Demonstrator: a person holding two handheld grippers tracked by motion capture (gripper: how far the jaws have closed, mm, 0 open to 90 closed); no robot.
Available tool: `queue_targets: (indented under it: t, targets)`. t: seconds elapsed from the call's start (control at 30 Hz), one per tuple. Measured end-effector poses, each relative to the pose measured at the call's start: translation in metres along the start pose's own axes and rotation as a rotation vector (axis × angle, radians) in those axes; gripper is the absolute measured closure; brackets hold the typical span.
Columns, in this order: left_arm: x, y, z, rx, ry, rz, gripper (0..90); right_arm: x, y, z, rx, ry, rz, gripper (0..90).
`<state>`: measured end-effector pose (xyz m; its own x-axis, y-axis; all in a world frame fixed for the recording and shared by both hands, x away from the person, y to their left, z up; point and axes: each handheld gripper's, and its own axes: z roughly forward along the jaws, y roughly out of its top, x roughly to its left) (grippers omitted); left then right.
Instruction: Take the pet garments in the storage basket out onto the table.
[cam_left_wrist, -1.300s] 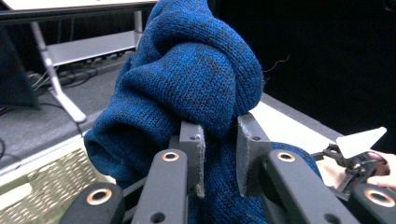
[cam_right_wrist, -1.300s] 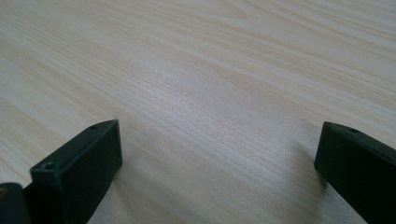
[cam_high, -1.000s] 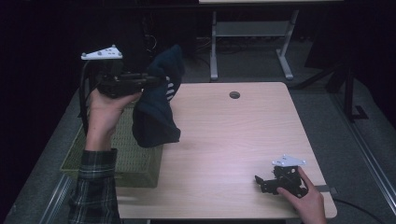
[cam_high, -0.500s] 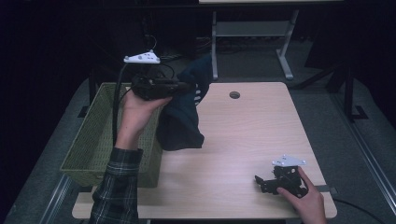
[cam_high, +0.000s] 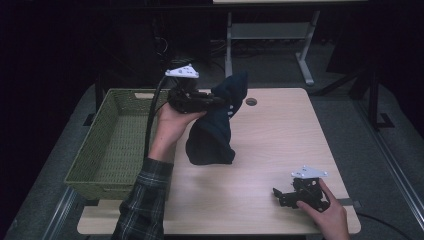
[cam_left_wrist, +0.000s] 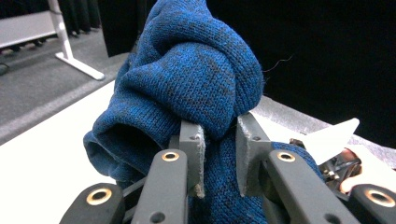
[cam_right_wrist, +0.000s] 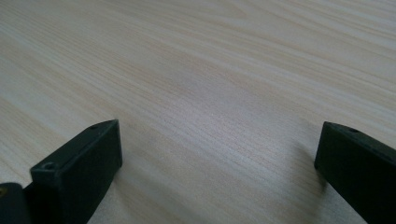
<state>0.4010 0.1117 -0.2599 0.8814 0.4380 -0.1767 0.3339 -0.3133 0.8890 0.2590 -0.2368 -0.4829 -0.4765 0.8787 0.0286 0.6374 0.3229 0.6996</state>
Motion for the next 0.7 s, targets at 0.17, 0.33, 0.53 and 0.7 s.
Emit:
queue_targets:
  t: [0.17, 0.33, 0.53, 0.7]
  targets:
    - [0.007, -0.012, 0.027, 0.023, -0.011, -0.012, 75.2, 0.0, 0.0, 0.0, 0.0, 0.0, 0.0, 0.4]
    - [0.01, -0.02, 0.052, 0.032, -0.014, -0.007, 75.2, 0.0, 0.0, 0.0, 0.0, 0.0, 0.0, 0.4]
    - [0.008, -0.026, 0.083, 0.06, -0.039, 0.028, 75.1, 0.0, 0.0, 0.0, -0.001, 0.0, 0.001, 0.4]
    - [0.007, -0.033, 0.109, 0.068, -0.069, 0.022, 74.9, 0.0, 0.0, 0.0, 0.0, 0.001, 0.001, 0.4]
